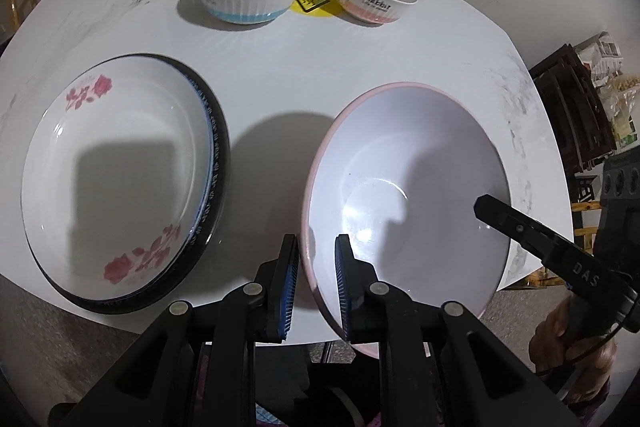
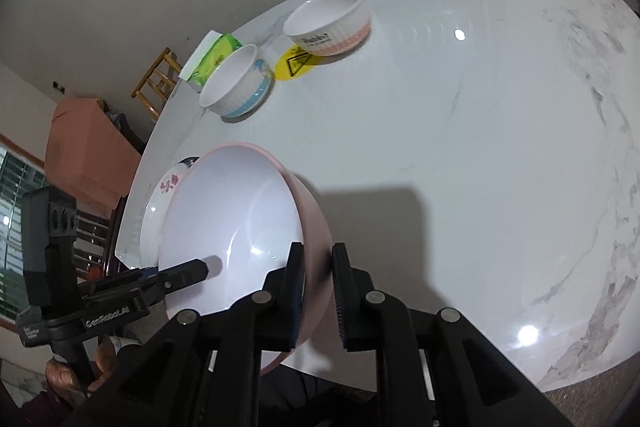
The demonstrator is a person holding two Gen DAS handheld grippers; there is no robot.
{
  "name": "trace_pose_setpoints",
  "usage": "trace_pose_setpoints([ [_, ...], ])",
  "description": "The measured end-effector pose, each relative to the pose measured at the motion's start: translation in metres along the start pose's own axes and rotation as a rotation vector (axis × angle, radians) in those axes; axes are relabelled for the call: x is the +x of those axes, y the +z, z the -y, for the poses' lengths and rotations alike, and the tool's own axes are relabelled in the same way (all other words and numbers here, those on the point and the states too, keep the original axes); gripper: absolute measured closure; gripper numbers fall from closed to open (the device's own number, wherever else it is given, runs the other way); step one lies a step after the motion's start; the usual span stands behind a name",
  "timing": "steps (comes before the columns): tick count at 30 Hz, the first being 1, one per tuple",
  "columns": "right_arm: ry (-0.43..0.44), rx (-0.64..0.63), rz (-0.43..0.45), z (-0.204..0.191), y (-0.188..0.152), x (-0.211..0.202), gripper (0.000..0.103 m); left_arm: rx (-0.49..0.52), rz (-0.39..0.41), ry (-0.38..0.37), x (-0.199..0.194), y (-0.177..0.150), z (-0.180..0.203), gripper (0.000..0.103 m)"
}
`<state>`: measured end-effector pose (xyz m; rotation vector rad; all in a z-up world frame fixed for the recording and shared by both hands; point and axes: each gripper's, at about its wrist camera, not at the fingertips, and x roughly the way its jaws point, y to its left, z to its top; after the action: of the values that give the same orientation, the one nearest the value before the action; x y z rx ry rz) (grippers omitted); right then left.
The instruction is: Organize plates and bowls
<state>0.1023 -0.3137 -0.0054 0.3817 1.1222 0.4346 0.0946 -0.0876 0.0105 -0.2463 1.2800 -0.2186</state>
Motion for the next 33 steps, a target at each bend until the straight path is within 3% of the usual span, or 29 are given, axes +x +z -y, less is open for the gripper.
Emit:
trace_pose_setpoints([
  [6, -0.007, -0.016, 0.009, -0.001, -0.002, 0.000, 0.087, 0.009, 0.029, 0.014, 0.000, -0.004, -0.003, 0.087],
  [9, 0.001, -0.028, 0.018, -0.003, -0.003, 0.000, 0.086, 0.037, 0.058, 0.030, 0.000, -0.005, 0.003, 0.078],
  [11, -0.020, -0.049, 0.038, -0.007, -0.001, -0.002, 0.086, 0.053, 0.081, 0.068, -0.001, -0.005, 0.005, 0.056],
  [13, -0.052, -0.075, 0.058, -0.011, 0.003, -0.007, 0.085, 0.055, 0.115, 0.082, -0.006, -0.005, 0.005, 0.042],
  [16, -0.081, -0.121, 0.079, -0.017, 0.009, -0.020, 0.078, 0.077, 0.160, 0.108, -0.015, -0.006, 0.006, 0.040],
  [20, -0.194, -0.237, 0.061, -0.037, 0.021, -0.031, 0.046, 0.087, 0.189, 0.106, -0.028, -0.005, 0.002, 0.036],
  [24, -0.279, -0.322, 0.002, -0.057, 0.041, -0.033, 0.046, 0.059, 0.219, 0.100, -0.043, 0.003, -0.006, 0.034],
  [25, -0.251, -0.321, 0.015, -0.059, 0.044, -0.036, 0.046, 0.052, 0.223, 0.097, -0.047, 0.005, -0.009, 0.033],
  [28, 0.042, -0.256, 0.091, -0.056, 0.060, -0.056, 0.046, 0.044, 0.243, 0.097, -0.059, 0.013, -0.015, 0.030],
  [29, 0.093, -0.218, 0.120, -0.053, 0.066, -0.060, 0.046, 0.038, 0.250, 0.102, -0.062, 0.017, -0.018, 0.028],
  [33, 0.110, -0.215, 0.158, -0.055, 0.088, -0.057, 0.046, 0.025, 0.262, 0.114, -0.070, 0.031, -0.026, 0.025],
])
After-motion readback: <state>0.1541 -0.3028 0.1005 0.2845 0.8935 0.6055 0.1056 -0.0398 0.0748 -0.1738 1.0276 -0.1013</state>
